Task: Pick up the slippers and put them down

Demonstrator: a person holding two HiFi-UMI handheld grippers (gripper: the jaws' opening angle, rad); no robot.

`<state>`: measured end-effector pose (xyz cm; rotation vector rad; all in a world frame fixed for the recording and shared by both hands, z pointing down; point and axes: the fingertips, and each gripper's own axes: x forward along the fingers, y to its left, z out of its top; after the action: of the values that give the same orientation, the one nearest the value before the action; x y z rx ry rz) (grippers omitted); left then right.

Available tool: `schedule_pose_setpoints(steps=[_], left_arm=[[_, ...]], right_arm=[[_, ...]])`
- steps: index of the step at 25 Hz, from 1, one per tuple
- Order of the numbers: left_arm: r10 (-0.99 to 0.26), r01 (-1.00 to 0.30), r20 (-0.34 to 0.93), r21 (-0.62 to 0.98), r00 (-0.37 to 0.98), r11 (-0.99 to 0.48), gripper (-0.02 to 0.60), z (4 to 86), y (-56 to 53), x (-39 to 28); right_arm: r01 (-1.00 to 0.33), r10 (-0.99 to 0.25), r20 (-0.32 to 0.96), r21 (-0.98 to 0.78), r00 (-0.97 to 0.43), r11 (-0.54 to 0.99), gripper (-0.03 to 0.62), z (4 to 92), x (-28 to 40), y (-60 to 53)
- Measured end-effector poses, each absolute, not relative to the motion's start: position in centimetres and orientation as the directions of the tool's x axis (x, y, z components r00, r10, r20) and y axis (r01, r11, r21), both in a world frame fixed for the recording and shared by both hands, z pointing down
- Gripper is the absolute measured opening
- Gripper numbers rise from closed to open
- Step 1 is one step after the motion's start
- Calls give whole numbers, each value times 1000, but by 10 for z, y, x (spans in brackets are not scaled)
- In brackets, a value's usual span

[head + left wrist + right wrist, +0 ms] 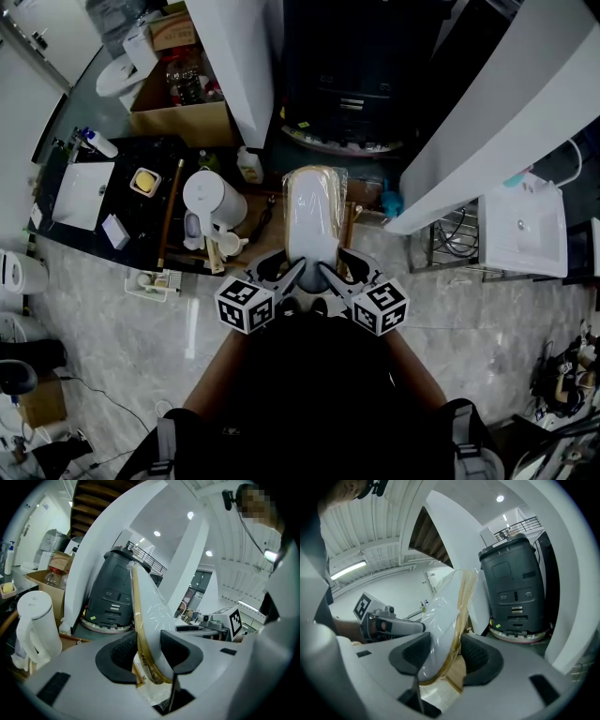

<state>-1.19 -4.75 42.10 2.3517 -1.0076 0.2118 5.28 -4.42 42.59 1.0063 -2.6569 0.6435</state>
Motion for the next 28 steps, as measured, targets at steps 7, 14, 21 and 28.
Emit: schedule_pose_setpoints(steps=[7, 14, 21, 28], left_arm=[[-601, -706, 376, 454, 705, -544, 160, 430, -47, -15], [-584, -706, 402, 473, 706, -527, 160, 442, -51, -21], [-571, -707, 423, 488, 704, -512, 160, 455, -57, -29], [-544, -705, 452, 510, 707, -493, 160, 476, -59, -33]], right_arm=[[-672, -560, 376, -341, -738, 657, 209, 435, 49, -44], [-669, -536, 407, -364, -740, 647, 209, 448, 43, -48], [-661, -513, 425, -374, -746, 651, 209, 459, 35, -56], [-657, -480, 462, -396, -746, 641, 209, 479, 31, -58]])
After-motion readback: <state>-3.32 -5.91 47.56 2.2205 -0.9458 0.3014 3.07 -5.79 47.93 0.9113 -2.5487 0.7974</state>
